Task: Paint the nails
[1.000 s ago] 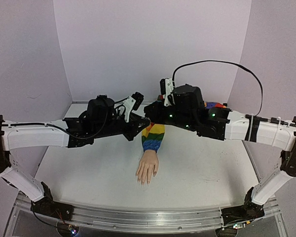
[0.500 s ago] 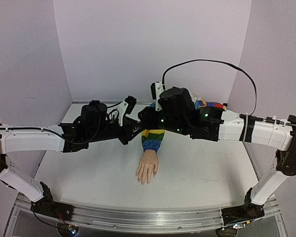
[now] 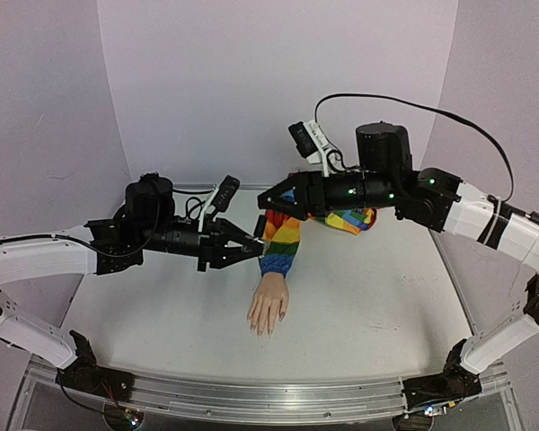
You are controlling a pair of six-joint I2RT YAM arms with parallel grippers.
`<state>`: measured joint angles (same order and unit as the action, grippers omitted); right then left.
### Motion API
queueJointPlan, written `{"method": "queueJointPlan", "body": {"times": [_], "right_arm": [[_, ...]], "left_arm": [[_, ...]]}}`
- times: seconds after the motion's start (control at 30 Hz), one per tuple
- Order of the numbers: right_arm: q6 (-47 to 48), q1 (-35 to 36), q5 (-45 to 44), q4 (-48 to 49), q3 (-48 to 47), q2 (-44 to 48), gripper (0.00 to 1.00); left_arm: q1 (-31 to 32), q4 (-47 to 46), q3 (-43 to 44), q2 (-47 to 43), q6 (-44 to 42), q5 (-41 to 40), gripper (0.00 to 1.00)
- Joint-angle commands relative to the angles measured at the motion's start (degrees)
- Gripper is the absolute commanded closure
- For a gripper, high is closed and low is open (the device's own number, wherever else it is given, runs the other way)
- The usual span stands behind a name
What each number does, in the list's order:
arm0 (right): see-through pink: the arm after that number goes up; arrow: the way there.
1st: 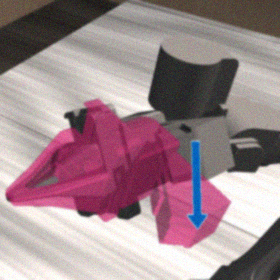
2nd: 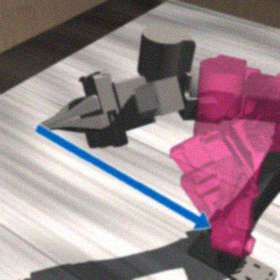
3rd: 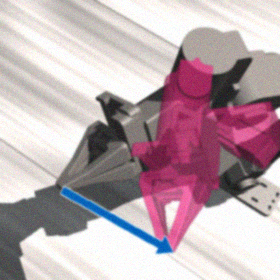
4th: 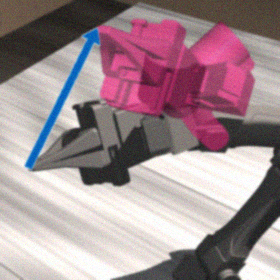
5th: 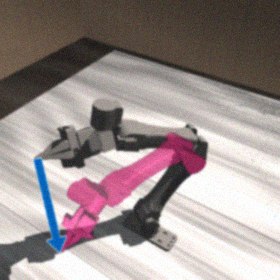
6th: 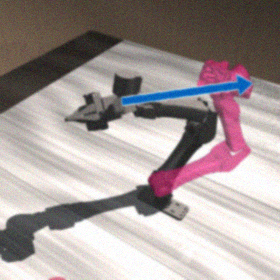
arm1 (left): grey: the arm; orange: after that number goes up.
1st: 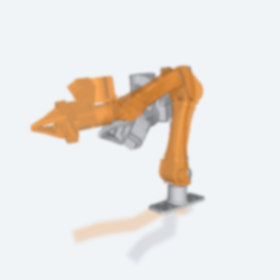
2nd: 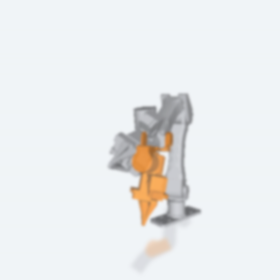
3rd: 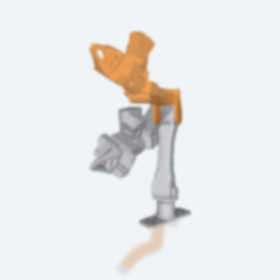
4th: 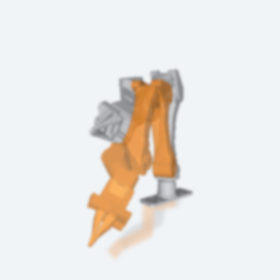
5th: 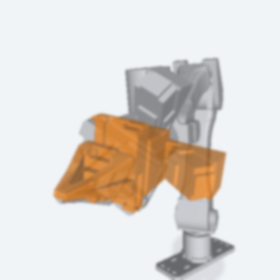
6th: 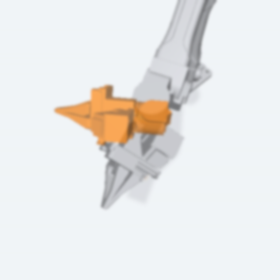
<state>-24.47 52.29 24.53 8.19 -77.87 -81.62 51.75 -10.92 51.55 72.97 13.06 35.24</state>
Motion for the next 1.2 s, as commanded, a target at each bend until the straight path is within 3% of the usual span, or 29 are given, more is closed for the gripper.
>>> {"method": "queueJointPlan", "body": {"times": [0.0,0.6,0.77,0.9,1.07,1.17], "right_arm": [[0.74,0.49,17.73,5.70,-0.50,-1.71,0.39],[-4.45,0.53,24.42,15.17,3.32,-3.87,0.66],[-4.20,0.50,24.02,15.37,3.50,-4.07,0.83],[-3.84,0.53,21.61,15.37,4.54,-3.85,1.00],[-4.09,0.85,14.35,14.52,6.50,-4.05,1.00],[-4.45,3.10,2.64,12.50,7.26,-5.12,1.00]], "left_arm": [[0.03,-1.16,4.63,-1.43,2.49,13.85,1.00],[0.11,-2.96,6.30,-1.83,2.94,13.55,1.00],[0.11,-3.14,6.76,-1.64,2.48,10.92,1.00],[0.13,-3.06,6.56,-1.69,0.71,0.64,1.00],[0.11,-3.06,6.78,-1.57,-1.32,-18.25,1.00],[0.11,-3.12,9.10,0.57,-3.92,-28.09,1.00]]}}
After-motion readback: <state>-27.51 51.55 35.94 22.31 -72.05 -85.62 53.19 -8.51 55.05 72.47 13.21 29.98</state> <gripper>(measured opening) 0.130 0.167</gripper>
